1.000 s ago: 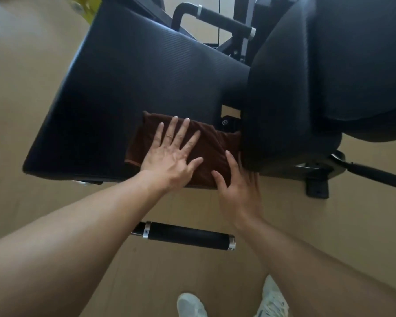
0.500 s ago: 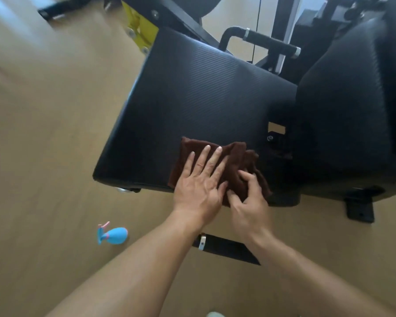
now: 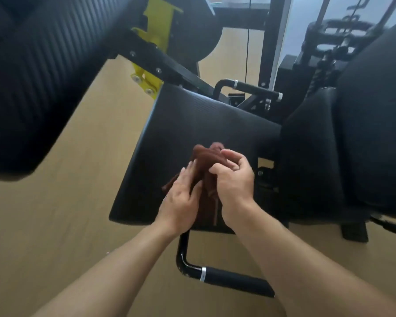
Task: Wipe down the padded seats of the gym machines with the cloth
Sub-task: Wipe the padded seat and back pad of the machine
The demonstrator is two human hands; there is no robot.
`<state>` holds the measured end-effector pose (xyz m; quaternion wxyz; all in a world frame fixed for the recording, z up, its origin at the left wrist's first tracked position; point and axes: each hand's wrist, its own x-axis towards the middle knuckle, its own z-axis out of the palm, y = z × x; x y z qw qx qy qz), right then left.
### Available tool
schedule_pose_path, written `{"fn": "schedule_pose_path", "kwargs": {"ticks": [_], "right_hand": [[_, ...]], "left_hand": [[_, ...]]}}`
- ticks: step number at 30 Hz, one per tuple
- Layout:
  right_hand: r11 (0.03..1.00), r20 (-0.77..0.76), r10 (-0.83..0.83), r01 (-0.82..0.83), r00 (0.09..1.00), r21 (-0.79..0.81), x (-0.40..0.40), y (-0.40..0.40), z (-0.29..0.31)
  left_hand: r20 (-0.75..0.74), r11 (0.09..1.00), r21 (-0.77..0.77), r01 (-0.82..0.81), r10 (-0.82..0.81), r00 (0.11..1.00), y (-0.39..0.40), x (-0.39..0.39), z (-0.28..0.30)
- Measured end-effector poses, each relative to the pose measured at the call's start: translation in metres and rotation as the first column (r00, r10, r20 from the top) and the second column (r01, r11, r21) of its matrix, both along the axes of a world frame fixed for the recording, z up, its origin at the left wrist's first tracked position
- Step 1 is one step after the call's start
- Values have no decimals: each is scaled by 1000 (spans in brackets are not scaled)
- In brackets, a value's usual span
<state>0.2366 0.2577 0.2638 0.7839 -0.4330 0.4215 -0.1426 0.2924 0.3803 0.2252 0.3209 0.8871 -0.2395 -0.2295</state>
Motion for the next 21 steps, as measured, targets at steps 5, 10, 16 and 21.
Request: {"fn": "schedule_pose_path", "kwargs": {"ticks": [5,10,16,21], "right_hand": [[914,30,345,-328,938,-238,22,-32,-2],[708,-356,361,-502,862,-497,27,-31,-80],[252,-634,366,-729,681,-637,45,-28,-139],[249,-494,385,-604,779,-758,101,0,-128]], "left_hand": [[195,989,-60,-137,146,970,-4,23,-21],[532,920,276,-280,97,842,37,58,-41],[554,936,282,-210,20,833,8,76,-67],[591,948,204,-243,78,803,8,75,-80]]}}
